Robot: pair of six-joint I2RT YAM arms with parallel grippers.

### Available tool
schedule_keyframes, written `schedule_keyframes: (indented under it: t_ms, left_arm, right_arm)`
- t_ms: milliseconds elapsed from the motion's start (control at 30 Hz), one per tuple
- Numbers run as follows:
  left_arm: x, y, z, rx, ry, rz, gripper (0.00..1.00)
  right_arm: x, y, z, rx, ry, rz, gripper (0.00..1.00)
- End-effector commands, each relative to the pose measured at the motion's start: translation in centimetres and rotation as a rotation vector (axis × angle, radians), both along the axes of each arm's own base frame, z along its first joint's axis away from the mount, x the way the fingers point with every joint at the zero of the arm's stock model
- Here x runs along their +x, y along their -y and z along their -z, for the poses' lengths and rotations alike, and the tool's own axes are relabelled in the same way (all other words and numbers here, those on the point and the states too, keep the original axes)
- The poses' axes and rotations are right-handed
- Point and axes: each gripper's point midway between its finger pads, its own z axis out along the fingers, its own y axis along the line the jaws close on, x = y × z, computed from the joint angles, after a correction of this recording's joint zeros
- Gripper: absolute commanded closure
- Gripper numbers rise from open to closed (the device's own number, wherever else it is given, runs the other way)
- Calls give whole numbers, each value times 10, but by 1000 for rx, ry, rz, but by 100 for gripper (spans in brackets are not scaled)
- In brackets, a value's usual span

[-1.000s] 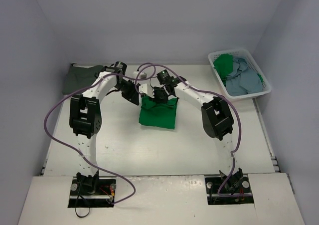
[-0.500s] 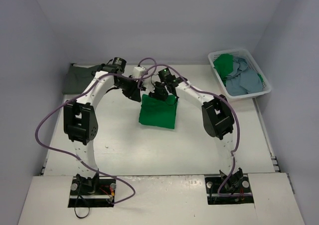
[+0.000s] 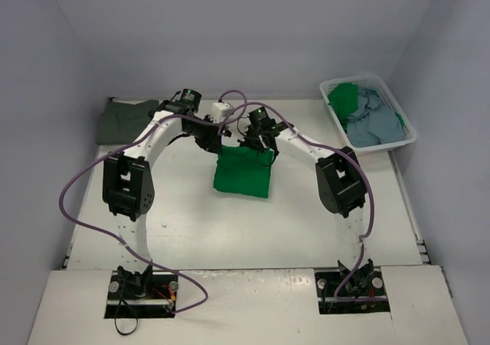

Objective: Fold and stack the t-shirts

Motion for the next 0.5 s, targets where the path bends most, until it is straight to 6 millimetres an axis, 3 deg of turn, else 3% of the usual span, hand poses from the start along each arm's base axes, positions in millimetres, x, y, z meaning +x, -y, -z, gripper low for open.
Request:
schedule_keyframes:
  t_ms: [0,200,367,467]
  left_arm:
    - [-35,44,-21,-96,-4,153,88]
    - [-21,25,-44,-121,64,81,97]
    - [-3,5,-70,-168,123,-4,94]
    - [2,-3,-75,-184,135,-41,95]
  right_arm:
    - [30,14,-80,171,168,217,100]
    - [26,38,-109,251,172,272,100]
    - [21,55,-110,253,165,318,100]
    - [17,63,-106,273,124,334,100]
